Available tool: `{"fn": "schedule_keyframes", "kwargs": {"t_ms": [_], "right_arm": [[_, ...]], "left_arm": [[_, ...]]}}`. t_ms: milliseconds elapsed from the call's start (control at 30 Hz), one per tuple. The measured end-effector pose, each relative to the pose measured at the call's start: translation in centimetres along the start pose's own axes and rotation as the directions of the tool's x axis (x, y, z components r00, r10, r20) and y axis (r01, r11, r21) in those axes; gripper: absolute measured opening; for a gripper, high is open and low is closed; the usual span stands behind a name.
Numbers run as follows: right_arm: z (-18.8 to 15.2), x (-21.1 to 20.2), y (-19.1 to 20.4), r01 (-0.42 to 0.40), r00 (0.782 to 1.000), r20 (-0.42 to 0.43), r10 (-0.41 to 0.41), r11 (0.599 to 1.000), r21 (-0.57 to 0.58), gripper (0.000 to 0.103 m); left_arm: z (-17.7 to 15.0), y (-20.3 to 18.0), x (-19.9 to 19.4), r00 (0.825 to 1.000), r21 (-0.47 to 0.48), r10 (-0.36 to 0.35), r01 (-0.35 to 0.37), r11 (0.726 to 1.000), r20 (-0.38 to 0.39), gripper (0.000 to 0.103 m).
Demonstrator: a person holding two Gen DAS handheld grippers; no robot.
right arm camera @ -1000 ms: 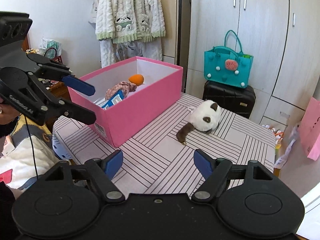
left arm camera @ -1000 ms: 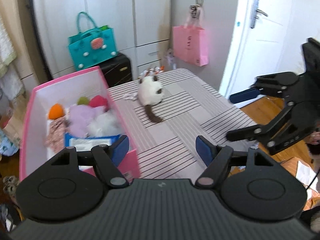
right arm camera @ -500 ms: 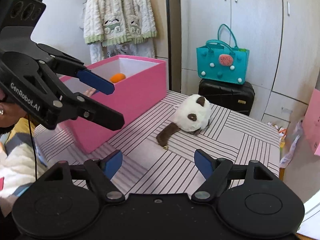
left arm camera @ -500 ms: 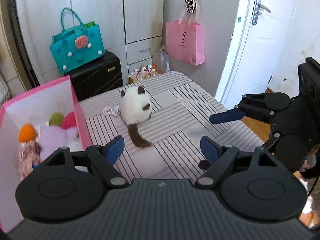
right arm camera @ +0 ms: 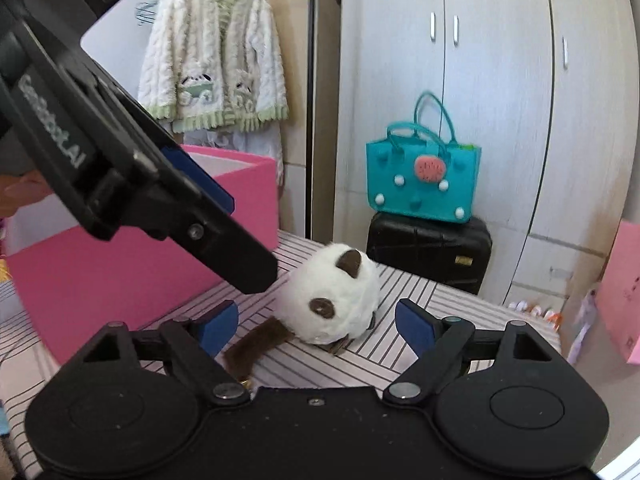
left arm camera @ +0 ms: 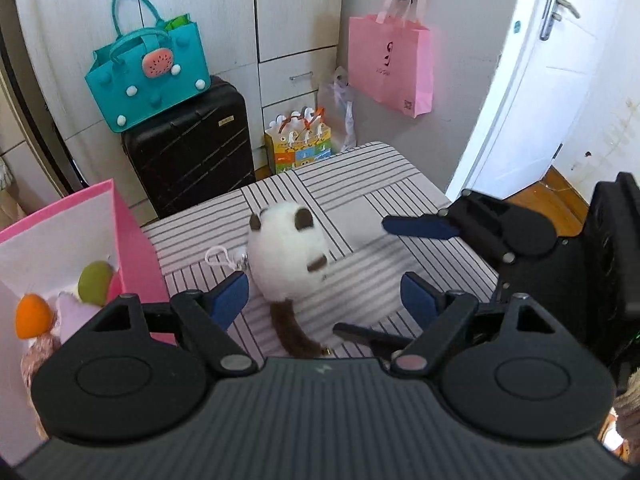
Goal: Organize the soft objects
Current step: 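Grasp the white cat plush with the left tool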
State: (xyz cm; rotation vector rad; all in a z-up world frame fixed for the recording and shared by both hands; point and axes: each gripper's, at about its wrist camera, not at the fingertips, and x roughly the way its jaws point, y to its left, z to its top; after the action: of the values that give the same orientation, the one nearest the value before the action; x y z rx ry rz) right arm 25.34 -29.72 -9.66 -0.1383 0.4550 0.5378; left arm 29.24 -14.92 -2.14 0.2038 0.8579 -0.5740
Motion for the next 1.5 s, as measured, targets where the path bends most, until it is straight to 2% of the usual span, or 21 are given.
{"fn": "schedule_keyframes", "kwargs": {"t_ms": [100,367,467,633,700,800,933,1167,1333,1500], "right_arm": [[0.1,2.0,-1.0,-0.017,0.998,-0.058,0.018,1.000,0.018,0.089],[0.0,4.9,-1.6,-0.037,0.995,-0.096,0.039,0.999,0.023,0.088],[0.1,6.1,-1.7,-0.051,0.986,-0.154,0.056,0.998,0.037,0.088],[-0.3,7.0,-2.6,-0.054,0.987,-0.146,0.071,0.991,0.119,0.088],[-0.4,7.2,-2.8,-0.063,0.986,-0.142,0.084,0.987,0.145,0.088],[-0.3,7.2,-2.7,-0.067,0.987,-0.137,0.089,0.985,0.161,0.086],[-0.2,7.6,-2.5,-0.075,0.984,-0.144,0.101,0.982,0.172,0.079],[-0.2,7.2,-2.2,-0.058,0.987,-0.135,0.084,0.981,0.184,0.073],[0.1,5.1,-1.4,-0.043,0.991,-0.113,0.064,0.983,0.179,0.071],[0.6,2.6,-0.3,-0.041,0.990,-0.124,0.067,0.979,0.201,0.071]], "left_arm": [[0.8,0.4,1.5,1.000,-0.001,0.006,-0.006,1.000,-0.015,0.081],[1.8,1.8,5.5,0.997,-0.033,0.013,-0.016,0.999,-0.079,0.080],[1.8,2.2,6.3,0.996,-0.042,0.009,-0.013,0.999,-0.089,0.080],[1.9,2.2,6.8,0.994,-0.017,0.000,-0.002,1.000,-0.111,0.077],[2.1,2.2,6.8,0.995,-0.015,-0.004,0.002,1.000,-0.102,0.073],[2.2,2.4,7.4,0.993,-0.029,-0.005,0.002,1.000,-0.119,0.062],[2.2,3.0,7.8,0.988,-0.063,-0.005,-0.005,0.998,-0.151,0.057],[2.1,3.3,8.0,0.986,-0.098,-0.004,-0.013,0.995,-0.164,0.049],[2.0,2.8,6.1,0.987,-0.053,-0.058,0.051,0.997,-0.149,0.048],[0.9,2.6,3.8,0.986,-0.068,-0.118,0.111,0.992,-0.121,0.048]]}}
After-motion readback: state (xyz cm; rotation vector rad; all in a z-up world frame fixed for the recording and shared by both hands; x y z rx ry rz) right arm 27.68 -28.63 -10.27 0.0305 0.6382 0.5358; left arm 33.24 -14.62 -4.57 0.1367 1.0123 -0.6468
